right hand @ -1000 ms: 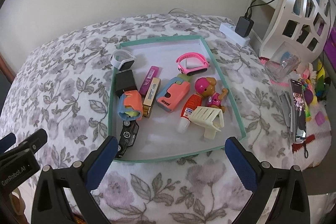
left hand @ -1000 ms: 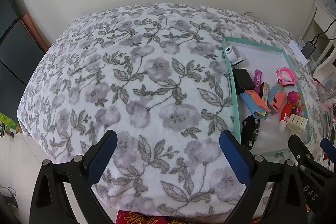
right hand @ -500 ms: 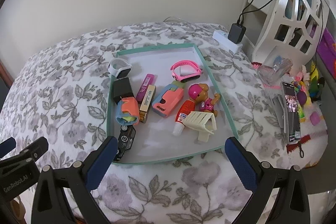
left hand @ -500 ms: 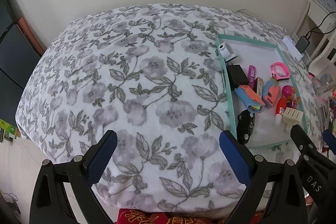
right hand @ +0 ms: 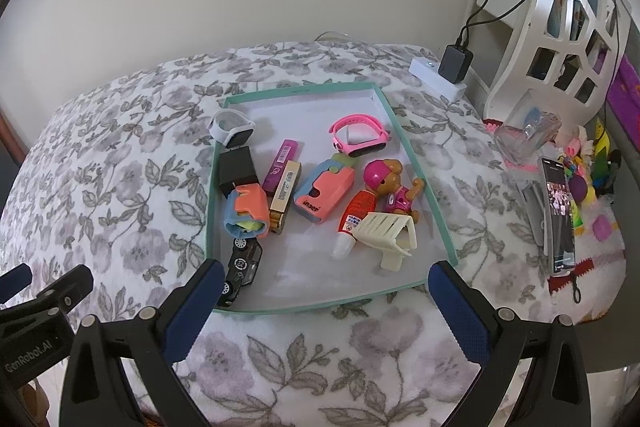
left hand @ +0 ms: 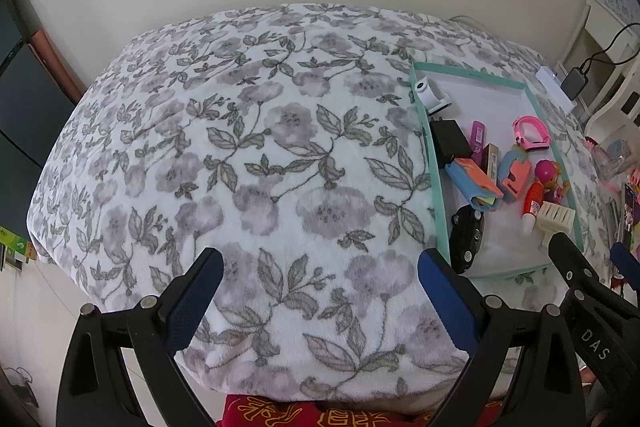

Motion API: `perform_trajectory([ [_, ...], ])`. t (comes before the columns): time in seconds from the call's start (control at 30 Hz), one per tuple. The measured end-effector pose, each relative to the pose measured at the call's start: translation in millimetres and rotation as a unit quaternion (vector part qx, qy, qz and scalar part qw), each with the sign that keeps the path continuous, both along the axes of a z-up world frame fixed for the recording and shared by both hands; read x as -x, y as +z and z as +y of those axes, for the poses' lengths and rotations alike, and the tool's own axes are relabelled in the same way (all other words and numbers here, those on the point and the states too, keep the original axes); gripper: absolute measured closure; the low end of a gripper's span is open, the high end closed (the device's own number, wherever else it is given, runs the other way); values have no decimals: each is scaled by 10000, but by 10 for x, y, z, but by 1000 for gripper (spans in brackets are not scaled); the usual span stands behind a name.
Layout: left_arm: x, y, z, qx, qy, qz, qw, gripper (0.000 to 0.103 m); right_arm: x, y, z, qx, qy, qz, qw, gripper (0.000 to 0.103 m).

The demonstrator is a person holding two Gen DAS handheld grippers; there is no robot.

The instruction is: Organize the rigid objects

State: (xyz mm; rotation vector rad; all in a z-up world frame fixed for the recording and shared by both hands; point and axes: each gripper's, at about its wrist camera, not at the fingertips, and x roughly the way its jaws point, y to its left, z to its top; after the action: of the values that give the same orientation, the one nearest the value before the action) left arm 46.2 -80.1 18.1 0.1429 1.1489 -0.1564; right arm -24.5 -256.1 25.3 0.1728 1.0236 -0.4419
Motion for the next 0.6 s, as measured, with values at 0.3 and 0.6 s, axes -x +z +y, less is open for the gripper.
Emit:
perform_trajectory([
  [0.3, -9, -26, 8, -17, 0, 46, 10000, 5, -4, -7, -4, -14, 3, 5, 10000, 0],
  [0.6, -20, -42, 5, -23, -21, 90, 10000, 5, -13, -31, -9, -14, -11, 17, 10000, 0],
])
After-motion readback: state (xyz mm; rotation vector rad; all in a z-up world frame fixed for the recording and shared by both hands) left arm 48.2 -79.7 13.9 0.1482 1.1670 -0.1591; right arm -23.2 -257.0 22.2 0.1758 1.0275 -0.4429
